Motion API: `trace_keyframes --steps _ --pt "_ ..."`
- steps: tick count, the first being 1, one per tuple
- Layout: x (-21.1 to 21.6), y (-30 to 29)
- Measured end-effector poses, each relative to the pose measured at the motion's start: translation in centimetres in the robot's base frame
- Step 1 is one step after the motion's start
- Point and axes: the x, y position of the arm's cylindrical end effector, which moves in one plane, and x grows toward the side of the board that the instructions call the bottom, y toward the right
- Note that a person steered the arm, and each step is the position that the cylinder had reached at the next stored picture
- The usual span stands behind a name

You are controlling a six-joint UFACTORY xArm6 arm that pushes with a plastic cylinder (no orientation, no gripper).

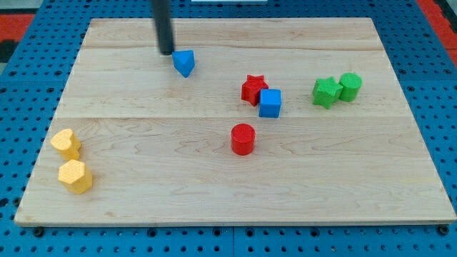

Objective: Move the blue triangle diagonal to the red star

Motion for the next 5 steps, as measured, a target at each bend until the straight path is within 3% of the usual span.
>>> trace_keyframes --steps 1,3,5 --pt "6.0 2.2" --pt "0.0 7.0" --pt "1.0 8.4"
